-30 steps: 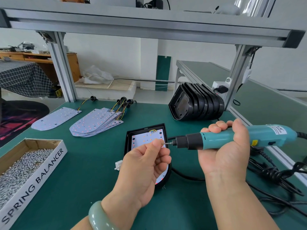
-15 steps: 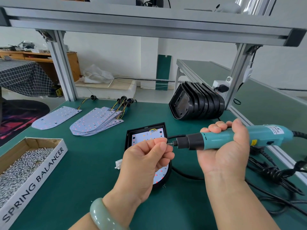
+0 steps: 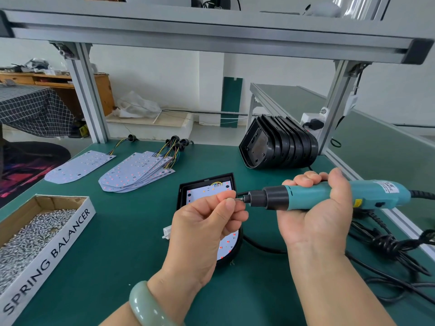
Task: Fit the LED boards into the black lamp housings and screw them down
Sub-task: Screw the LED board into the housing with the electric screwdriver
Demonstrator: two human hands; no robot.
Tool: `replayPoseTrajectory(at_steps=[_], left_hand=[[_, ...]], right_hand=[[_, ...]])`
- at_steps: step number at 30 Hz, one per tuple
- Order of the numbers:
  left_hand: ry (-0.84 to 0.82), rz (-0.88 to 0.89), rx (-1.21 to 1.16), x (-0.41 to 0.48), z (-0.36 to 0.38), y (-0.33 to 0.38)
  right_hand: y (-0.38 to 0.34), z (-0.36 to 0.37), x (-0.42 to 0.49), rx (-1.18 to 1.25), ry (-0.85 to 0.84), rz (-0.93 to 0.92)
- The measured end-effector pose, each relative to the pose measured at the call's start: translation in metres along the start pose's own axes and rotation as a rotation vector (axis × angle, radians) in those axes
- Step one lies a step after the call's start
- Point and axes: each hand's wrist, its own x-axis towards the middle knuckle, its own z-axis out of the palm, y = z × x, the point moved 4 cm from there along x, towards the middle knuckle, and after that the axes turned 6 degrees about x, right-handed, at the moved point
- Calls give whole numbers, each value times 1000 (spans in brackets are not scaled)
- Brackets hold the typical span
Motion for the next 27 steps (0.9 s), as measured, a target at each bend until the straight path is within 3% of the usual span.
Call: replayPoseTrajectory(at_steps=[7,10,12,16,20,23,27], left_hand=[[-45,10,144,5,-4,3],[172,142,549,23,-34,17],[328,68,956,35,-60,22],[161,-268,1392,44,-63,-1],[40,-324,1316,53,-54,-8],[-93,-356,1413,54,-57,-3],[-86,-309,1545,51,-52,2]], right_hand=[[-2,-1,2,-13,5,-11],[-5,-1,4,-20,-1,-28],[-7,-1,5,-35,-3,-50],[-9,-3,8,-89,13,-102],[-12,-8,13,-151,46,-138],[-14,-12,18,-181,44,-168],[-14,-11,27,-314,4,-256]])
